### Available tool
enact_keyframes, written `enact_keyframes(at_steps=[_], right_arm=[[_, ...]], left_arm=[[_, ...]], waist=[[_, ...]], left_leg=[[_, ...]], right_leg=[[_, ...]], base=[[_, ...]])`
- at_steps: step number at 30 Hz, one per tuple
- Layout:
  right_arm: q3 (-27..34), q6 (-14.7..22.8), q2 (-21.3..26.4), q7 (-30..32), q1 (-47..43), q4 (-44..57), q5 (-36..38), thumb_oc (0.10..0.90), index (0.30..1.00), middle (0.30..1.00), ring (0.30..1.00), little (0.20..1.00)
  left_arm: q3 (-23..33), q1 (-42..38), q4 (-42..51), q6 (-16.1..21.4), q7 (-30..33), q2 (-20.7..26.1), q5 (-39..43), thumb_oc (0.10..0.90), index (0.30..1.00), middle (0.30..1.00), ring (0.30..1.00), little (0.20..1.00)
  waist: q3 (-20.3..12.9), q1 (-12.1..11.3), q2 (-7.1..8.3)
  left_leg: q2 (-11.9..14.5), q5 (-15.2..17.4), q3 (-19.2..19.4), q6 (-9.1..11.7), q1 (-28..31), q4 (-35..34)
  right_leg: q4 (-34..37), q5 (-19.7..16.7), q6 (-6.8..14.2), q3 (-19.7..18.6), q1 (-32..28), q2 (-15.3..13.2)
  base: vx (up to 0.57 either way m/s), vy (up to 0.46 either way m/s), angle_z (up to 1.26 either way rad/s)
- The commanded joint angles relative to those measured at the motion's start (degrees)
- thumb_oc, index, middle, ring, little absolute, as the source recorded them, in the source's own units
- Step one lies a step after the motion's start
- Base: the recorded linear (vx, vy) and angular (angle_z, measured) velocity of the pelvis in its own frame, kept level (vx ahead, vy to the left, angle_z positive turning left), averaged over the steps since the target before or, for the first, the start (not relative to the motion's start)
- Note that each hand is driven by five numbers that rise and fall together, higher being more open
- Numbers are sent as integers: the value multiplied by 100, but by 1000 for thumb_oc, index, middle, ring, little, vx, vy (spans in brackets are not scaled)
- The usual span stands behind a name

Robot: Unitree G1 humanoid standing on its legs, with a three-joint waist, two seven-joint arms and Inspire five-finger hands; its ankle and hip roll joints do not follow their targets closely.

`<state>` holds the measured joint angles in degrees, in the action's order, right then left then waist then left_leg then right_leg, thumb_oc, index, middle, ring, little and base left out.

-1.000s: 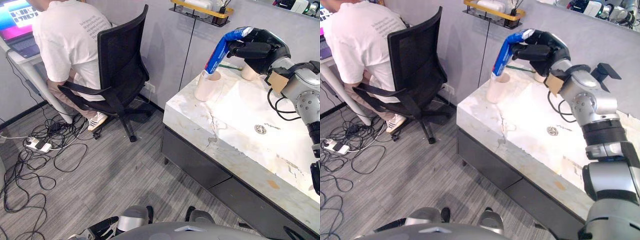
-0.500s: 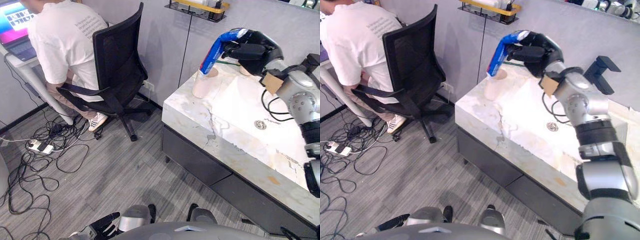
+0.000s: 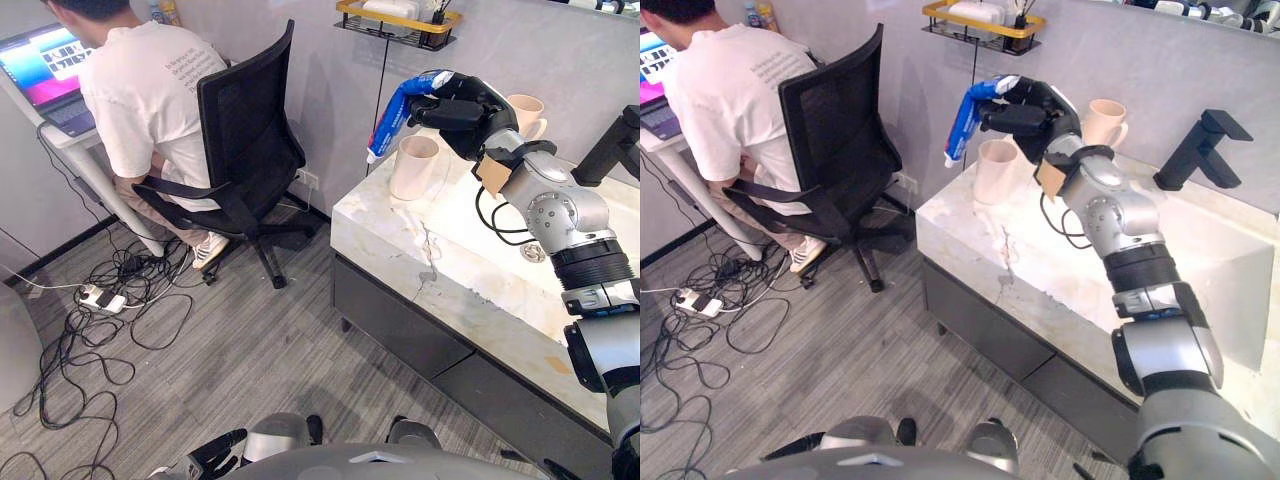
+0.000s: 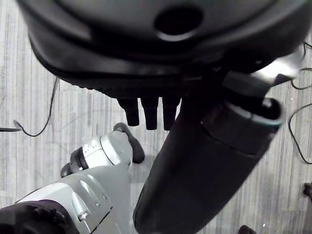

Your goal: Organize the bathroom.

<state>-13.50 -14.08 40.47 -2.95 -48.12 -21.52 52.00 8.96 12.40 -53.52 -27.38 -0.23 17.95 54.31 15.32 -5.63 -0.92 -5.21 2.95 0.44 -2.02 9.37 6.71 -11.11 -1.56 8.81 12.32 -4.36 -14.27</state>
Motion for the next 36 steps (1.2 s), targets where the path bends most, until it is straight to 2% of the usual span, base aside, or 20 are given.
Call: enact_keyframes(at_steps=[1, 9, 36], right_arm=[[357, 1178, 208, -27, -907, 384, -112, 400, 300, 300, 300, 300], [453, 1591, 423, 40, -989, 386, -185, 400, 300, 300, 300, 300], [334, 1584, 498, 69, -1022, 504, -657, 400, 300, 300, 300, 300]], left_arm=[[-83, 319, 48, 68, -111, 257, 57, 800, 900, 900, 900, 900], [-16, 312, -9, 130, -201, 240, -34, 800, 900, 900, 900, 900], [8, 223, -121, 219, -226, 206, -30, 800, 900, 900, 900, 900]], waist=[[-594, -169, 146], [-634, -152, 179], [-576, -77, 160]], left_leg=[[333, 656, -207, 110, 235, 55], [370, 669, -202, 106, 237, 58], [396, 677, -160, 103, 200, 115]], right_leg=[[-312, -332, 413, -375, 925, -91], [-331, -251, 402, -372, 937, -46], [-413, -239, 388, -442, 1014, -54]], base=[[0, 0, 0], [0, 0, 0], [0, 0, 0]])
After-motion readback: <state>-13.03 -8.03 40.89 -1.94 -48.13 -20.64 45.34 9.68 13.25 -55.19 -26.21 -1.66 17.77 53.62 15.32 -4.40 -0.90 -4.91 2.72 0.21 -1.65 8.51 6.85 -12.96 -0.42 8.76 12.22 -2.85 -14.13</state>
